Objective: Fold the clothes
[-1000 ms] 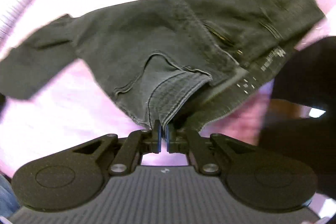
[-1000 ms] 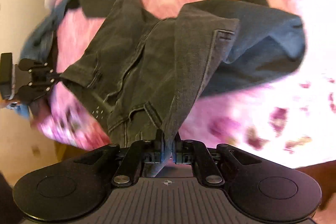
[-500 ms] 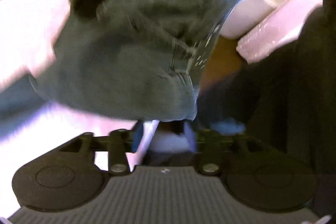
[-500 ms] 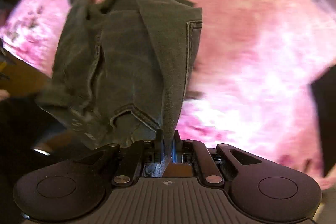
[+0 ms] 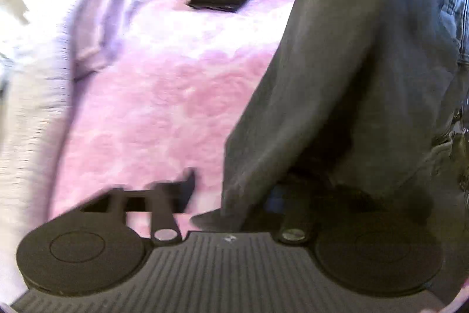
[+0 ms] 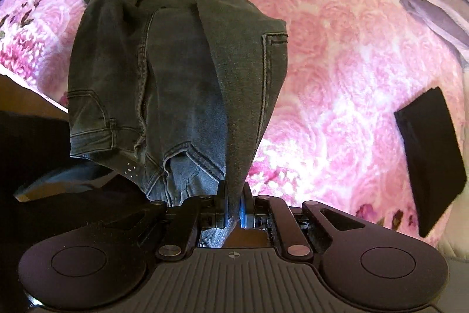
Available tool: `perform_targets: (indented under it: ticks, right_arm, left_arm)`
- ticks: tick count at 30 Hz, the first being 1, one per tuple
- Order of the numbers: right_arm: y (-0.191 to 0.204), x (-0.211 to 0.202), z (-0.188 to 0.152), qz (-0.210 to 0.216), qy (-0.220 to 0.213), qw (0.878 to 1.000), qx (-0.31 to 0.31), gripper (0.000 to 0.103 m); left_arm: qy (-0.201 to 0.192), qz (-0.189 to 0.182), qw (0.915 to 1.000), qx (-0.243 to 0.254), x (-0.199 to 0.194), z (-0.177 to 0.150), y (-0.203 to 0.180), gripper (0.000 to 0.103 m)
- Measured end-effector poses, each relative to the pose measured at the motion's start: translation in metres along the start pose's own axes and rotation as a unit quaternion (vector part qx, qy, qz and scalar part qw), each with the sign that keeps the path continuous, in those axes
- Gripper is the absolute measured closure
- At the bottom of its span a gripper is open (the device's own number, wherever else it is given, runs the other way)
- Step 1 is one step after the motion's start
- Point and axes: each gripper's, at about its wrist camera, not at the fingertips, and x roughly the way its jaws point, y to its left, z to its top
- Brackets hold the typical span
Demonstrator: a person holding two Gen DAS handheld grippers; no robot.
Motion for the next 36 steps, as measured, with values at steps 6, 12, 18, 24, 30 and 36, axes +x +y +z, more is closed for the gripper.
perform_targets:
  ticks: [6,12,18,24,30,36]
  right_arm:
    - [0.009,-0.033,0.016,-0.021,-0.010,1.000,0.004,0.098]
    - [0.039,-0.089,0.081,0.008,-0.103,0.993,-0.051,0.098]
    - [0.100,-0.135,0.152,0.083,-0.204,0.961,-0.169,0.098]
    - [0.103,-0.159,0.182,0.127,-0.234,0.936,-0.231,0.098]
    - [0.032,-0.168,0.199,0.106,-0.202,0.952,-0.203,0.098]
    - [-0.078,-0.123,0.269,0.052,-0.167,0.969,-0.173,0.097]
  left_arm:
    - [-0.029,0.052,0.9940,-0.092,-0.071,-0.023,0.027,0.097]
    - [0.000,0.178,0.9689,-0.172,-0.232,-0.077,0.036,0.097]
    - [0.087,0.286,0.9275,-0.225,-0.377,-0.120,0.021,0.097]
    - [0.155,0.280,0.9240,-0.209,-0.420,-0.095,0.024,0.096]
    - [0.140,0.250,0.9386,-0.192,-0.353,-0.052,0.090,0.093]
    - [0.155,0.244,0.9222,-0.257,-0.214,-0.050,0.213,0.063]
